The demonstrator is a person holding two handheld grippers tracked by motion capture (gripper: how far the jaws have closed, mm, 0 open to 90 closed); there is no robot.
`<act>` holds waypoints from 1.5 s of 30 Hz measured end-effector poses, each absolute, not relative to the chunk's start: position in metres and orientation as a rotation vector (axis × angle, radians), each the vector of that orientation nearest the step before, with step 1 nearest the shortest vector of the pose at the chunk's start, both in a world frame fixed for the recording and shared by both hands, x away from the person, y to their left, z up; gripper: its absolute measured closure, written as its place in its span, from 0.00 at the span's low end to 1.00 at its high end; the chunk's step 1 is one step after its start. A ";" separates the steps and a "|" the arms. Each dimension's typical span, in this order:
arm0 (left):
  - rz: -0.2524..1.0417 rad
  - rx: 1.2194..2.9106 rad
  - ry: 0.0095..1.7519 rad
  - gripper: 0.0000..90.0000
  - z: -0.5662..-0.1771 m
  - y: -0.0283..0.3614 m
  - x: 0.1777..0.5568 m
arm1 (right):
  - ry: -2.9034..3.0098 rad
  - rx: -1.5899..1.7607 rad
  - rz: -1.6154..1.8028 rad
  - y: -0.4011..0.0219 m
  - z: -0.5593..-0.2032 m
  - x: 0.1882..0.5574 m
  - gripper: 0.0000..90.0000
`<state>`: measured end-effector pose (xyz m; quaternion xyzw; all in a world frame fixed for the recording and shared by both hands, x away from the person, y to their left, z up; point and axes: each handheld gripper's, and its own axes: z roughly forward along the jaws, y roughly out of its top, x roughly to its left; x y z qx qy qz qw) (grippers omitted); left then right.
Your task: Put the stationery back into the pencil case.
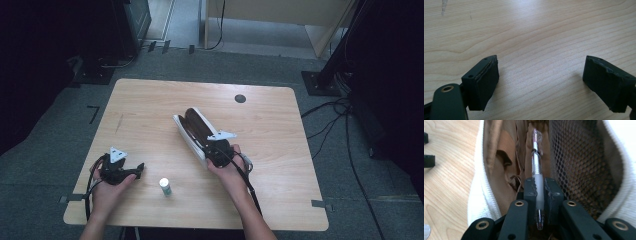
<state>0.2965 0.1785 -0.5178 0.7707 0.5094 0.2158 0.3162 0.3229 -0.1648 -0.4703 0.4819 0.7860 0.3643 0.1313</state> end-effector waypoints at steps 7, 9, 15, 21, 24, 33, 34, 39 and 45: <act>0.567 2.029 1.341 0.15 -0.518 0.178 0.297 | 2.294 1.402 1.046 -0.165 -0.470 0.324 0.89; 0.567 2.029 1.342 0.15 -0.518 0.178 0.297 | 2.280 1.396 1.057 -0.165 -0.468 0.322 0.89; 0.568 2.029 1.341 0.15 -0.518 0.179 0.297 | 2.243 1.363 1.111 -0.168 -0.461 0.320 0.85; 0.567 2.028 1.342 0.15 -0.518 0.178 0.297 | 2.222 1.343 1.148 -0.172 -0.454 0.318 0.86; 0.567 2.028 1.342 0.15 -0.518 0.178 0.297 | 2.187 1.324 1.202 -0.175 -0.446 0.314 0.86; 0.567 2.029 1.341 0.15 -0.518 0.178 0.297 | 2.155 1.261 1.248 -0.178 -0.428 0.310 0.83; 0.568 2.027 1.342 0.15 -0.518 0.178 0.297 | 2.153 1.258 1.256 -0.178 -0.426 0.309 0.83; 0.567 2.028 1.342 0.15 -0.518 0.178 0.297 | 2.147 1.203 1.308 -0.177 -0.417 0.305 0.78; 0.567 2.029 1.342 0.15 -0.518 0.178 0.297 | 2.162 1.139 1.427 -0.171 -0.409 0.295 0.74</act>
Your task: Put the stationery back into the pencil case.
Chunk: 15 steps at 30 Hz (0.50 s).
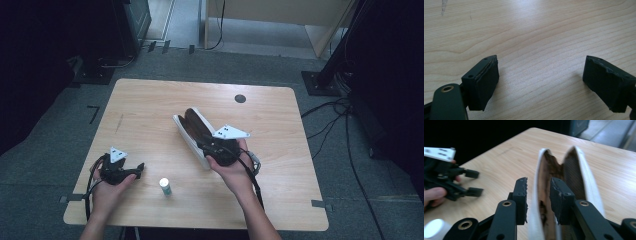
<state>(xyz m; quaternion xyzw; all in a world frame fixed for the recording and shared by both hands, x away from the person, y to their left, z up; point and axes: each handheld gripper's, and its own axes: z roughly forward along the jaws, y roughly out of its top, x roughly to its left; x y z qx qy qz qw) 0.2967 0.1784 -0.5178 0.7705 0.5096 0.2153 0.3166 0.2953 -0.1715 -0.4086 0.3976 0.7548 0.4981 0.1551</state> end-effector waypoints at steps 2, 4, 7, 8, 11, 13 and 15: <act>0.567 2.030 1.341 0.15 -0.518 0.178 0.297 | 2.177 1.113 1.455 -0.168 -0.407 0.291 0.74; 0.566 2.030 1.342 0.15 -0.518 0.178 0.297 | 2.204 1.068 1.471 -0.160 -0.407 0.284 0.74; 0.566 2.029 1.342 0.15 -0.518 0.178 0.297 | 2.227 1.039 1.482 -0.155 -0.408 0.279 0.74; 0.566 2.031 1.341 0.15 -0.518 0.178 0.297 | 2.235 1.028 1.486 -0.152 -0.408 0.276 0.74; 0.567 2.029 1.342 0.15 -0.518 0.178 0.297 | 2.261 1.018 1.517 -0.146 -0.412 0.270 0.74; 0.567 2.031 1.341 0.15 -0.518 0.178 0.297 | 2.286 0.997 1.546 -0.140 -0.416 0.265 0.74; 0.567 2.028 1.342 0.15 -0.518 0.178 0.297 | 2.306 0.969 1.557 -0.135 -0.421 0.260 0.74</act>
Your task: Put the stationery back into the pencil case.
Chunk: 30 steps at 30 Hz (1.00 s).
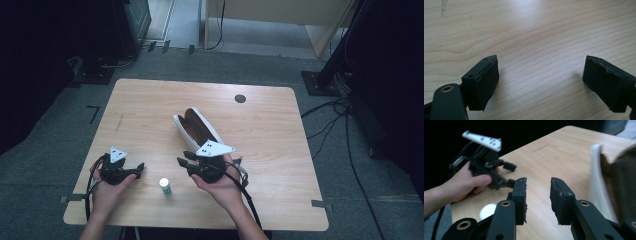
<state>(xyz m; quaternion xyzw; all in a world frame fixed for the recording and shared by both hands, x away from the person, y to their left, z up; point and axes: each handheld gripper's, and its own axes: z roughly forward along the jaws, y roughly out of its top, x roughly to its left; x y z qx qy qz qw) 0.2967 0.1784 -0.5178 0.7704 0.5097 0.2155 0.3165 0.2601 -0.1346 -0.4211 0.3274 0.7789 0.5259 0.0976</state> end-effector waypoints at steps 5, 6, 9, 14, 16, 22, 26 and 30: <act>0.567 2.028 1.342 0.15 -0.518 0.178 0.297 | 2.376 0.917 1.561 -0.120 -0.432 0.250 0.72; 0.567 2.030 1.341 0.15 -0.518 0.178 0.297 | 2.397 0.907 1.560 -0.116 -0.434 0.247 0.72; 0.567 2.028 1.342 0.15 -0.518 0.178 0.297 | 2.409 0.894 1.572 -0.113 -0.436 0.243 0.72; 0.567 2.030 1.340 0.15 -0.518 0.178 0.297 | 2.445 0.871 1.595 -0.103 -0.442 0.236 0.70; 0.568 2.028 1.342 0.15 -0.518 0.178 0.297 | 2.452 0.859 1.594 -0.101 -0.443 0.236 0.69; 0.567 2.031 1.340 0.15 -0.518 0.178 0.297 | 2.468 0.851 1.571 -0.097 -0.447 0.234 0.65; 0.568 2.028 1.341 0.15 -0.518 0.178 0.297 | 2.481 0.845 1.555 -0.096 -0.450 0.234 0.64; 0.567 2.031 1.340 0.15 -0.518 0.178 0.297 | 2.498 0.837 1.523 -0.093 -0.454 0.233 0.64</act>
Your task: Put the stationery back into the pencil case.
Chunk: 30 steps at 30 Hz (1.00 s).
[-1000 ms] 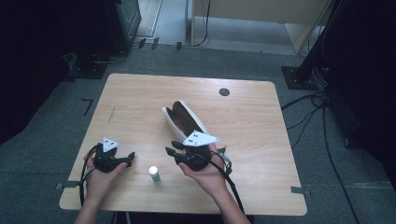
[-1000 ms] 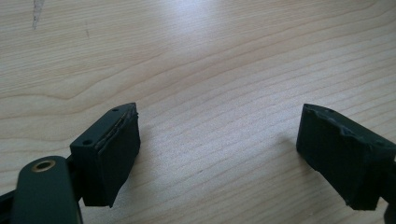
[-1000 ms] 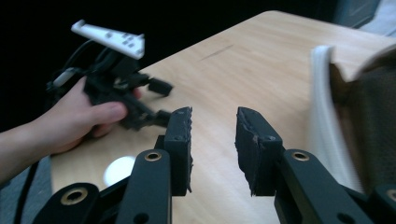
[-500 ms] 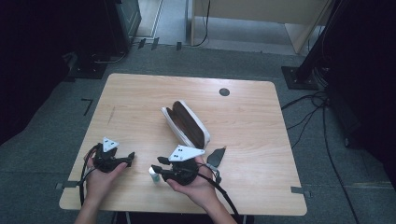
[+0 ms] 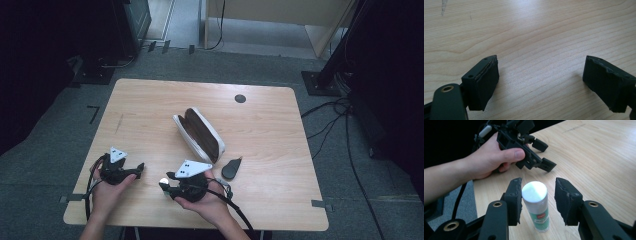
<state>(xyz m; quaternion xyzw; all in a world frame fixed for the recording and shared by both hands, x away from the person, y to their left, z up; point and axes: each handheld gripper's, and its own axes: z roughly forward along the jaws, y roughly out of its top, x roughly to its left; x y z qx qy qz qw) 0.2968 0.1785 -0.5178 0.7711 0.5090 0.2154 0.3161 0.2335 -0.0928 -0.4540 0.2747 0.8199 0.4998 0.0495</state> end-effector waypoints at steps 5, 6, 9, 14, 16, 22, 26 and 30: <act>0.567 2.031 1.340 0.15 -0.518 0.178 0.297 | 2.509 0.831 1.506 -0.088 -0.459 0.234 0.64; 0.567 2.029 1.341 0.15 -0.518 0.178 0.297 | 2.512 0.833 1.502 -0.087 -0.460 0.234 0.64; 0.567 2.029 1.341 0.15 -0.518 0.178 0.297 | 2.516 0.822 1.482 -0.085 -0.463 0.234 0.65; 0.568 2.029 1.341 0.15 -0.518 0.178 0.297 | 2.510 0.813 1.472 -0.084 -0.465 0.232 0.69; 0.567 2.031 1.340 0.15 -0.518 0.178 0.297 | 2.498 0.801 1.472 -0.084 -0.466 0.231 0.70; 0.567 2.029 1.341 0.15 -0.518 0.178 0.297 | 2.451 0.809 1.449 -0.090 -0.462 0.231 0.73; 0.567 2.029 1.341 0.15 -0.518 0.178 0.297 | 2.436 0.817 1.458 -0.094 -0.460 0.232 0.73; 0.567 2.031 1.340 0.15 -0.518 0.178 0.297 | 2.409 0.836 1.469 -0.100 -0.454 0.233 0.73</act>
